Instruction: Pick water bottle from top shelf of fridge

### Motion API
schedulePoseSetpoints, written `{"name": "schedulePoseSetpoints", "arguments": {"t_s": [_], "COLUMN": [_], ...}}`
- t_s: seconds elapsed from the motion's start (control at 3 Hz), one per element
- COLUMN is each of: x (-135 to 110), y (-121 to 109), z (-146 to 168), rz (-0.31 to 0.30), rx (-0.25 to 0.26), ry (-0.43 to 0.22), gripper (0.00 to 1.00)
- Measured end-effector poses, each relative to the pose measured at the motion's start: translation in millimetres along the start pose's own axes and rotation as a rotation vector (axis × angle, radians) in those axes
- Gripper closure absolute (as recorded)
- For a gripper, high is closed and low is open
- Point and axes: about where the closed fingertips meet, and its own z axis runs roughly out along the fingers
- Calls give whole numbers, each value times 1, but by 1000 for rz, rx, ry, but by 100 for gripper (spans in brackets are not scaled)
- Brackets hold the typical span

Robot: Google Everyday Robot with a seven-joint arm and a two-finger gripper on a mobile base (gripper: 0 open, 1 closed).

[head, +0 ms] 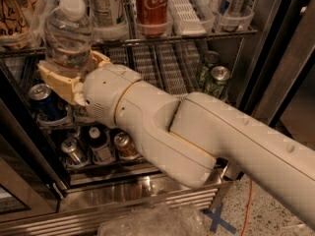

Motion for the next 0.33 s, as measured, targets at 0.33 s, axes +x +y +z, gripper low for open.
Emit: {"name": "schedulePoseSetpoints", "arguments": {"t_s": [0.33], "x": [0], "y": [0], "z": [0], "rz": [0], "rx": [0], "ry": [0], "gripper": [100]}}
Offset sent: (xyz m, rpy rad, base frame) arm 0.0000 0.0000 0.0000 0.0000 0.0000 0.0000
